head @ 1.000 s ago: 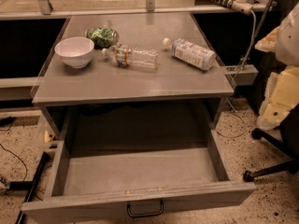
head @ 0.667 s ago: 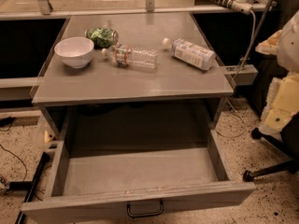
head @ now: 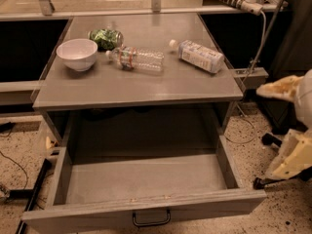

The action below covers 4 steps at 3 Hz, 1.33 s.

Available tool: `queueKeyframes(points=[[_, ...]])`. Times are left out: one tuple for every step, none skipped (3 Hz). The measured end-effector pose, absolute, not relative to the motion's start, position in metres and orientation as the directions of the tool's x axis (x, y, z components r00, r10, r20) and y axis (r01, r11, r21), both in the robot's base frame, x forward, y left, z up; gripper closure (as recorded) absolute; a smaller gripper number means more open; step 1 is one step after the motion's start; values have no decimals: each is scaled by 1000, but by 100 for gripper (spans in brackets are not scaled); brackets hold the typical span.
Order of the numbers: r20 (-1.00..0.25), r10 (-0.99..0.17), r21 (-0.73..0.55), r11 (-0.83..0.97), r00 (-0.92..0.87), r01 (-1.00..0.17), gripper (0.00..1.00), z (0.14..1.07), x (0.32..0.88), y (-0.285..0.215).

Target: Close top drawer

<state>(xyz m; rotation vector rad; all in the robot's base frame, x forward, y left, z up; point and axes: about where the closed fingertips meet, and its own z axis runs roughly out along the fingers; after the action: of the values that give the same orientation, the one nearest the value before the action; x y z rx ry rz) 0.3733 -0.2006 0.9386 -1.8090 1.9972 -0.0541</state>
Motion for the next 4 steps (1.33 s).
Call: queueKeyframes(points=[[-389, -921, -312, 134, -2, -940, 43, 900, 348, -198], [-455, -889, -236, 165, -41, -958, 66, 850, 330, -197], [-458, -888, -223, 167, -48, -960, 89, 845, 326, -196], [-477, -877, -193, 173, -62, -966, 100, 826, 321, -188]])
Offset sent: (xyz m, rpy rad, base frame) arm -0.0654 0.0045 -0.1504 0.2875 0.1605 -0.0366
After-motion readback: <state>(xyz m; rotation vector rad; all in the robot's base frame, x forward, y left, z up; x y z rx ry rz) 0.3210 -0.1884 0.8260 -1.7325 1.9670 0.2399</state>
